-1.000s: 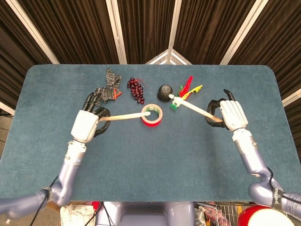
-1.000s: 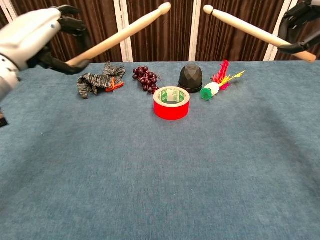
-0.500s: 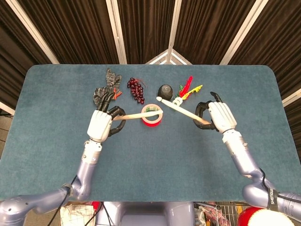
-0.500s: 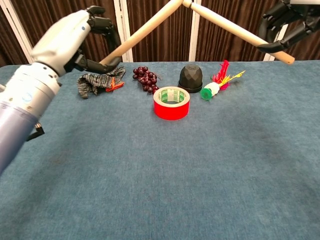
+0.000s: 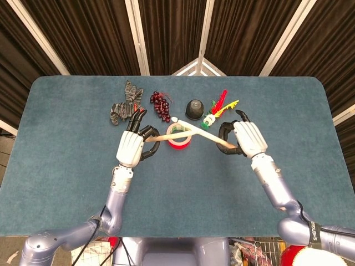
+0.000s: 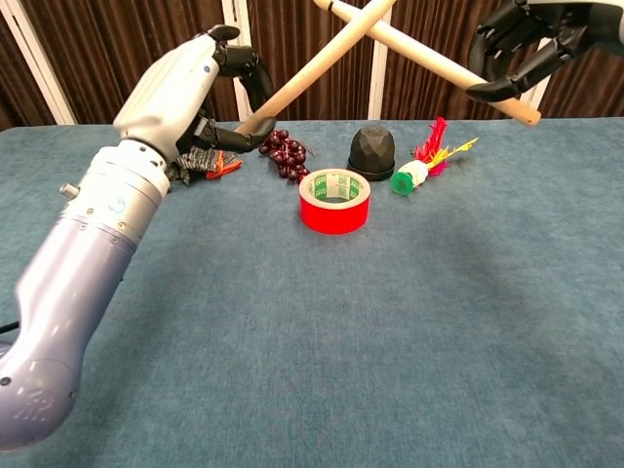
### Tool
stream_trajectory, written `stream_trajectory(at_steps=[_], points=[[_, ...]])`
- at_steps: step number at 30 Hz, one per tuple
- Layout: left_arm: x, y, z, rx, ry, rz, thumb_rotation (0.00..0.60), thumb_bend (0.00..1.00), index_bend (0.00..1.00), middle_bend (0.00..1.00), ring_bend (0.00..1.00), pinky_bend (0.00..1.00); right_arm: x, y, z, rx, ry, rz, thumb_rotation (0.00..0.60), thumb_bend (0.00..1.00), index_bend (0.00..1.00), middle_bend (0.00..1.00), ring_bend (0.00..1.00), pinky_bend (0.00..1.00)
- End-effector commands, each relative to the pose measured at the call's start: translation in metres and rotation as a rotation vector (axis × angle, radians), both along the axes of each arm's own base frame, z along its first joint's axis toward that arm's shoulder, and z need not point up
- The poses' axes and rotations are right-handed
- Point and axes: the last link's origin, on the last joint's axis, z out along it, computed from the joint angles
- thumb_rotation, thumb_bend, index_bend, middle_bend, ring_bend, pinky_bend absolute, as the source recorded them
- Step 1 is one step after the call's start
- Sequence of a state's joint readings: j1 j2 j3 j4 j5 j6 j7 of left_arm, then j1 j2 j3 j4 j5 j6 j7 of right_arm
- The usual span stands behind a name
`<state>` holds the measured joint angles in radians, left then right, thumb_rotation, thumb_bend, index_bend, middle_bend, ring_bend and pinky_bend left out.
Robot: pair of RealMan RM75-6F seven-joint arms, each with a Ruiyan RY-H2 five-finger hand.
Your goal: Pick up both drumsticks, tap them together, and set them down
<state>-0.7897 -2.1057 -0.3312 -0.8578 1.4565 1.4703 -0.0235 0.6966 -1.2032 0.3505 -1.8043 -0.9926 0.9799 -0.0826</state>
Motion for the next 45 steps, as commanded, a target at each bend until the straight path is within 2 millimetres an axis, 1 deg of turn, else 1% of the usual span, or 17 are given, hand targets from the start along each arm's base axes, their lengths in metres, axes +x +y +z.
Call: stream_trajectory(at_steps=[1, 7, 9, 14, 26, 38, 45], points=[[0.002, 0.000, -0.002, 0.000, -0.016, -0.003, 0.600, 0.55, 0.59, 0.59, 0.08, 0.00, 0.003, 0.000, -0.001, 0.002, -0.002, 0.002, 0.600, 0.46, 0.79, 0.63, 0.43, 0.04], [0.006, 0.001, -0.008, -0.001, -0.019, -0.004, 0.600, 0.55, 0.59, 0.59, 0.08, 0.00, 0.010, 0.001, -0.002, 0.012, -0.018, 0.012, 0.600, 0.47, 0.79, 0.63, 0.43, 0.04], [0.010, 0.001, -0.013, -0.014, -0.033, -0.002, 0.600, 0.55, 0.59, 0.59, 0.08, 0.00, 0.017, 0.000, 0.002, 0.009, -0.032, 0.023, 0.600, 0.47, 0.79, 0.63, 0.43, 0.04], [0.015, 0.002, -0.019, -0.012, -0.032, -0.017, 0.600, 0.55, 0.59, 0.59, 0.08, 0.00, 0.019, -0.002, 0.005, 0.013, -0.040, 0.016, 0.600, 0.47, 0.79, 0.63, 0.43, 0.04], [0.022, 0.001, -0.030, -0.026, -0.077, -0.028, 0.600, 0.55, 0.59, 0.59, 0.08, 0.00, 0.009, -0.006, 0.004, 0.040, -0.046, -0.009, 0.600, 0.47, 0.80, 0.63, 0.43, 0.04], [0.027, 0.007, -0.029, -0.027, -0.090, -0.010, 0.600, 0.55, 0.59, 0.59, 0.08, 0.00, 0.002, -0.007, 0.003, 0.062, -0.058, -0.005, 0.600, 0.47, 0.80, 0.63, 0.43, 0.04], [0.022, 0.012, -0.024, 0.003, -0.082, 0.004, 0.600, 0.54, 0.59, 0.59, 0.08, 0.00, -0.001, -0.007, 0.005, 0.064, -0.057, -0.008, 0.600, 0.47, 0.80, 0.63, 0.43, 0.04]])
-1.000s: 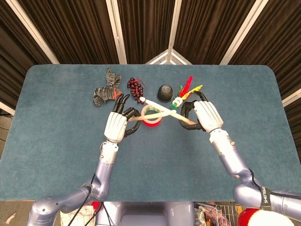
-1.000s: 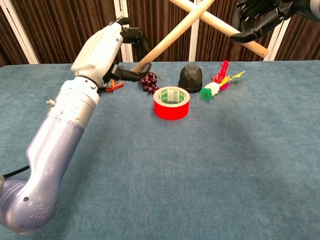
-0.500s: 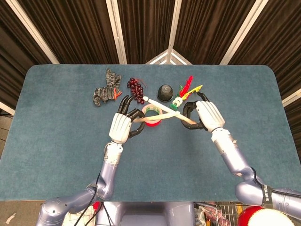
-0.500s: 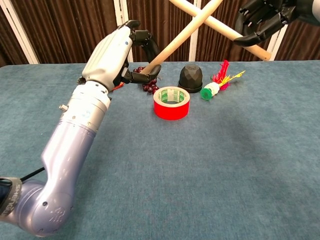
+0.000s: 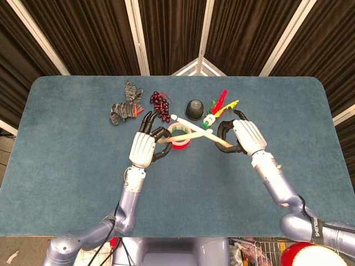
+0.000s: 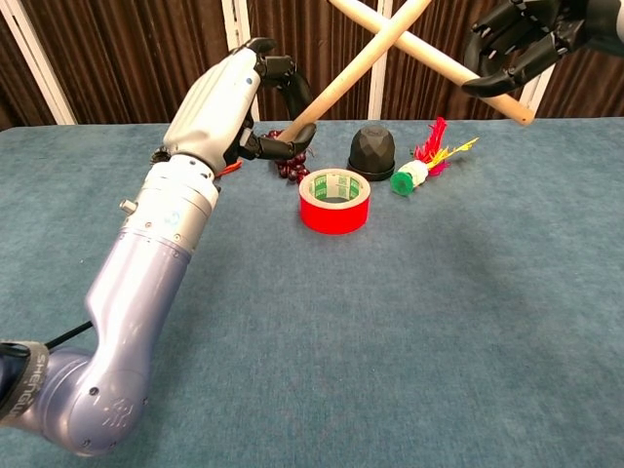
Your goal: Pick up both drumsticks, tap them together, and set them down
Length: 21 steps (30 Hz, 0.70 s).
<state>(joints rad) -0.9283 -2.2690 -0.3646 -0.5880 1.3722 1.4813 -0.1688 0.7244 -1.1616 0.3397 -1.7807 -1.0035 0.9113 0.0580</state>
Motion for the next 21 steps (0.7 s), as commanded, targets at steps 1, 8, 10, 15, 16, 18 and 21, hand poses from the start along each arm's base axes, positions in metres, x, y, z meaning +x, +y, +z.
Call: stream_trajectory(at_steps=[1, 8, 10, 15, 16, 18, 21], points=[[-0.001, 0.002, 0.003, 0.015, -0.001, 0.001, 0.600, 0.54, 0.59, 0.59, 0.08, 0.00, -0.001, 0.001, 0.000, 0.003, 0.002, 0.000, 0.600, 0.47, 0.80, 0.63, 0.43, 0.04], [-0.003, 0.006, 0.011, 0.056, 0.017, -0.004, 0.600, 0.54, 0.59, 0.59, 0.08, 0.00, 0.001, 0.002, 0.000, 0.009, -0.006, 0.003, 0.600, 0.47, 0.80, 0.63, 0.43, 0.04], [-0.004, 0.007, 0.013, 0.059, 0.015, 0.001, 0.600, 0.54, 0.59, 0.59, 0.08, 0.00, 0.002, 0.002, 0.000, 0.009, -0.007, 0.006, 0.600, 0.47, 0.80, 0.63, 0.43, 0.04], [-0.009, 0.009, 0.015, 0.066, 0.033, 0.009, 0.600, 0.54, 0.59, 0.59, 0.08, 0.00, 0.004, 0.002, 0.000, 0.011, -0.009, 0.012, 0.600, 0.47, 0.80, 0.63, 0.43, 0.04], [-0.010, 0.009, 0.015, 0.064, 0.035, 0.011, 0.600, 0.54, 0.59, 0.59, 0.08, 0.00, 0.005, 0.002, 0.000, 0.011, -0.010, 0.013, 0.600, 0.47, 0.80, 0.63, 0.43, 0.04], [-0.011, 0.009, 0.014, 0.058, 0.034, 0.013, 0.600, 0.54, 0.59, 0.59, 0.08, 0.00, 0.005, 0.002, 0.000, 0.011, -0.008, 0.013, 0.600, 0.47, 0.80, 0.63, 0.43, 0.04], [-0.011, 0.009, 0.013, 0.052, 0.038, 0.012, 0.600, 0.54, 0.59, 0.59, 0.08, 0.00, 0.006, 0.002, -0.001, 0.011, -0.005, 0.013, 0.600, 0.47, 0.80, 0.63, 0.43, 0.04]])
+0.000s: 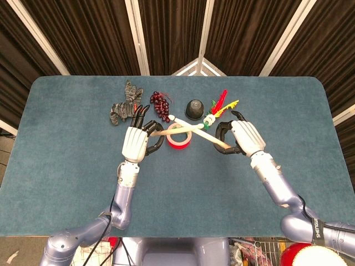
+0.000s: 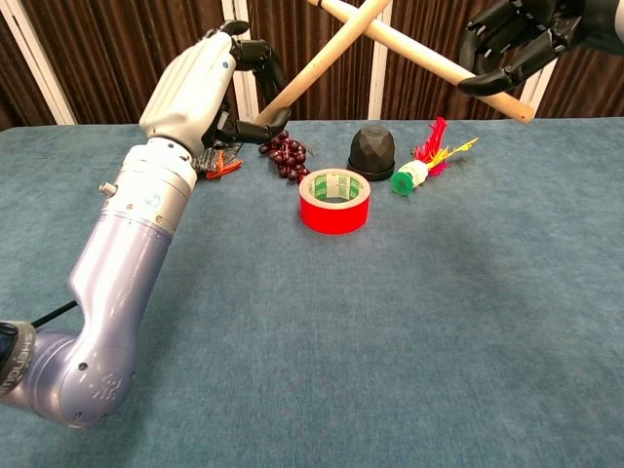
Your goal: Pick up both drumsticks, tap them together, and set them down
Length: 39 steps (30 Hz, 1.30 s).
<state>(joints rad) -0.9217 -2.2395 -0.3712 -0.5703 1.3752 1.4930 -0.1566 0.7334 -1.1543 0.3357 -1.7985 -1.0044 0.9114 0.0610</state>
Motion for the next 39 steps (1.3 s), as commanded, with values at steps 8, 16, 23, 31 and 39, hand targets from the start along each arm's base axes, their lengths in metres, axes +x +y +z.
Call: stream_trajectory(at_steps=[8, 16, 23, 31, 39], points=[[0.002, -0.001, 0.001, 0.010, -0.003, -0.014, 0.600, 0.54, 0.59, 0.59, 0.08, 0.00, 0.001, 0.000, 0.002, -0.008, -0.005, -0.005, 0.600, 0.47, 0.81, 0.63, 0.43, 0.04], [0.002, -0.004, 0.007, 0.028, -0.002, -0.051, 0.600, 0.54, 0.59, 0.59, 0.08, 0.00, -0.005, -0.002, 0.007, -0.022, 0.018, -0.015, 0.600, 0.47, 0.81, 0.63, 0.43, 0.04], [-0.035, -0.008, 0.090, 0.246, 0.130, -0.124, 0.600, 0.53, 0.59, 0.59, 0.08, 0.00, -0.041, -0.017, 0.015, -0.089, 0.115, -0.093, 0.600, 0.47, 0.81, 0.63, 0.43, 0.04], [-0.064, -0.023, 0.182, 0.332, 0.167, -0.058, 0.600, 0.53, 0.59, 0.59, 0.08, 0.00, -0.064, -0.024, 0.011, -0.116, 0.186, -0.130, 0.600, 0.47, 0.81, 0.63, 0.43, 0.04], [-0.112, -0.047, 0.238, 0.275, 0.248, 0.076, 0.600, 0.53, 0.60, 0.59, 0.08, 0.00, -0.081, -0.017, -0.001, -0.110, 0.262, -0.082, 0.600, 0.47, 0.81, 0.63, 0.43, 0.04]])
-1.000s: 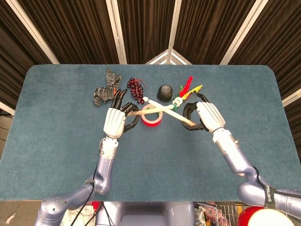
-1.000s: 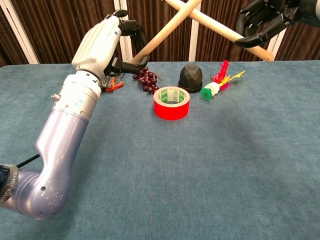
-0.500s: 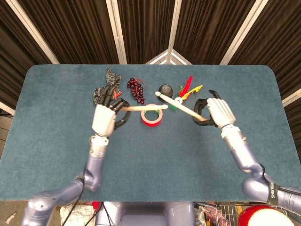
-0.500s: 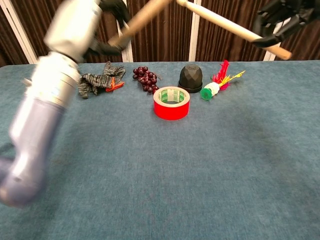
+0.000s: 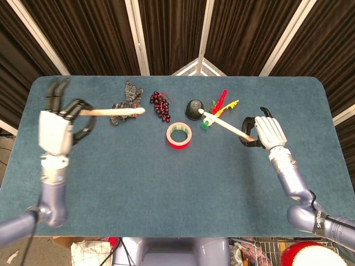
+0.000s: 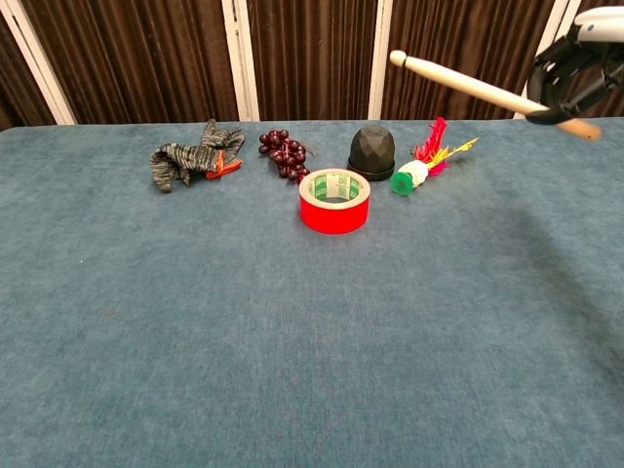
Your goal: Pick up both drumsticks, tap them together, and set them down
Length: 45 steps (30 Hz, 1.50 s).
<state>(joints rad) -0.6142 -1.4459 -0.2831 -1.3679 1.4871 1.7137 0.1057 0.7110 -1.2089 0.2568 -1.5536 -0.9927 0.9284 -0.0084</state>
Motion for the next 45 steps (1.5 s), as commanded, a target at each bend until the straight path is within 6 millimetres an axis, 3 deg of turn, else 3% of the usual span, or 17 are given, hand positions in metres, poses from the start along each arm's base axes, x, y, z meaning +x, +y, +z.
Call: stream_trajectory(at_steps=[1, 8, 16, 28, 37, 45], points=[[-0.036, -0.021, 0.025, -0.063, 0.040, 0.144, 0.600, 0.53, 0.60, 0.59, 0.08, 0.00, -0.011, 0.008, -0.007, 0.014, 0.056, 0.039, 0.600, 0.47, 0.81, 0.63, 0.43, 0.04], [-0.091, -0.047, 0.041, -0.197, 0.134, 0.352, 0.600, 0.53, 0.60, 0.59, 0.08, 0.00, -0.034, 0.029, -0.018, 0.041, 0.154, 0.148, 0.600, 0.47, 0.81, 0.63, 0.43, 0.04], [-0.139, -0.060, 0.025, -0.325, 0.177, 0.419, 0.600, 0.53, 0.60, 0.59, 0.08, 0.00, -0.065, 0.050, -0.037, 0.083, 0.174, 0.156, 0.600, 0.47, 0.81, 0.63, 0.43, 0.04], [-0.160, -0.040, -0.016, -0.462, 0.281, 0.402, 0.600, 0.53, 0.60, 0.59, 0.08, 0.00, -0.096, 0.061, -0.054, 0.029, 0.255, 0.167, 0.600, 0.47, 0.81, 0.63, 0.43, 0.04], [-0.157, -0.030, -0.057, -0.552, 0.435, 0.374, 0.600, 0.53, 0.60, 0.59, 0.08, 0.00, -0.121, 0.067, -0.059, 0.068, 0.310, 0.227, 0.600, 0.48, 0.81, 0.63, 0.43, 0.04], [-0.152, -0.024, -0.075, -0.589, 0.532, 0.378, 0.600, 0.53, 0.60, 0.59, 0.08, 0.00, -0.138, 0.070, -0.061, 0.072, 0.294, 0.209, 0.600, 0.48, 0.81, 0.63, 0.43, 0.04]])
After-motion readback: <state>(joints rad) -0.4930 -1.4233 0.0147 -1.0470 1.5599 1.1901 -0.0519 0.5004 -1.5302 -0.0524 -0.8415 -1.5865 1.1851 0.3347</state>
